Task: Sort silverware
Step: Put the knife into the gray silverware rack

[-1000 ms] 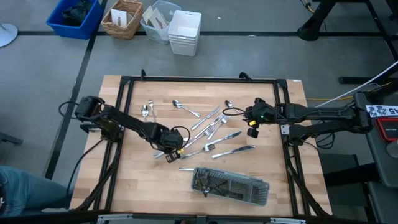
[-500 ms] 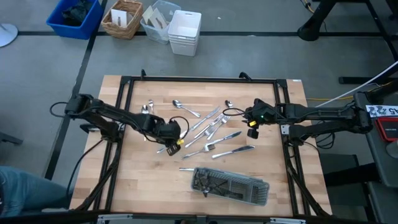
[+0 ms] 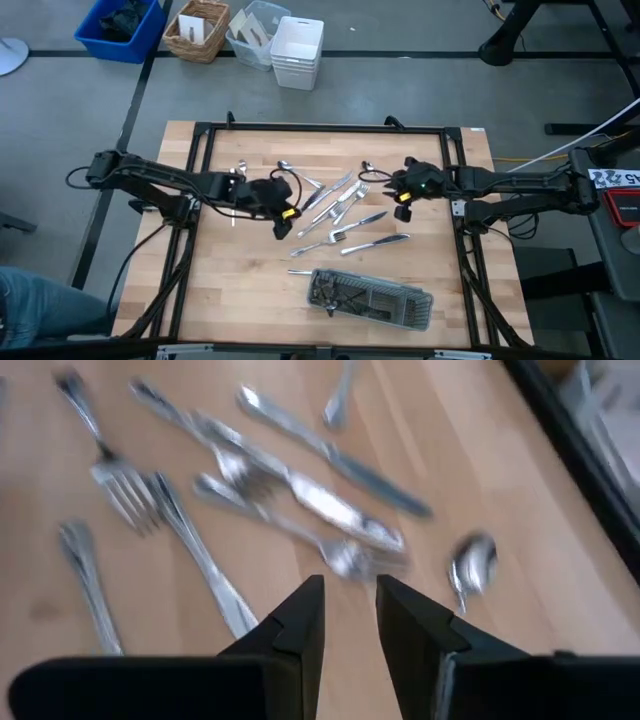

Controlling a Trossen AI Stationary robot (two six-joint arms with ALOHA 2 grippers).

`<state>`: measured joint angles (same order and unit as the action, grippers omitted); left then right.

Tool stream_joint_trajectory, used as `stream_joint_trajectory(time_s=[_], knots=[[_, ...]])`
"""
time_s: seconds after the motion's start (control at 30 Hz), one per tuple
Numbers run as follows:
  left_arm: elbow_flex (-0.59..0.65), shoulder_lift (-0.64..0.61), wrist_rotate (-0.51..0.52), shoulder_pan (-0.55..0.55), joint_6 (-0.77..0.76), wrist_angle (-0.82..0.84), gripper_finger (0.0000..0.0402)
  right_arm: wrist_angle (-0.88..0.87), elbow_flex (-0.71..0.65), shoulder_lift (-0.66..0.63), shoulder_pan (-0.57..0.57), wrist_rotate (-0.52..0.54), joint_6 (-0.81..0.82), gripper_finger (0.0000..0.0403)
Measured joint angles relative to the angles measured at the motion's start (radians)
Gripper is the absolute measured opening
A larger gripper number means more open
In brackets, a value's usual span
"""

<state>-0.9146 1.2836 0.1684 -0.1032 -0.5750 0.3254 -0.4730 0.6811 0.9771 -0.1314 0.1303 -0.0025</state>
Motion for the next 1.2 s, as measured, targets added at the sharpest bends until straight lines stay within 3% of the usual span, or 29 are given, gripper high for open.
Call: stream_joint_trajectory(time_s=[0.47, 0.67, 0.93, 1.2], knots=[[0.0, -0.001, 0.007, 0.001, 0.161, -0.244, 0.0033, 0.376, 0.054, 0.0, 0.0, -0.284, 0.002, 0.0095], [0.0, -0.001, 0.065, 0.001, 0.242, -0.309, 0.0033, 0.572, 0.058, 0.0, 0.0, -0.267, 0.081, 0.0095], [0.0, -0.001, 0.224, 0.001, 0.316, -0.377, 0.0037, 0.699, 0.058, 0.014, 0.0, -0.255, 0.084, 0.0095], [0.0, -0.001, 0.359, 0.001, 0.373, -0.454, 0.0032, 0.909, 0.059, 0.127, 0.0, -0.254, 0.085, 0.0095]])
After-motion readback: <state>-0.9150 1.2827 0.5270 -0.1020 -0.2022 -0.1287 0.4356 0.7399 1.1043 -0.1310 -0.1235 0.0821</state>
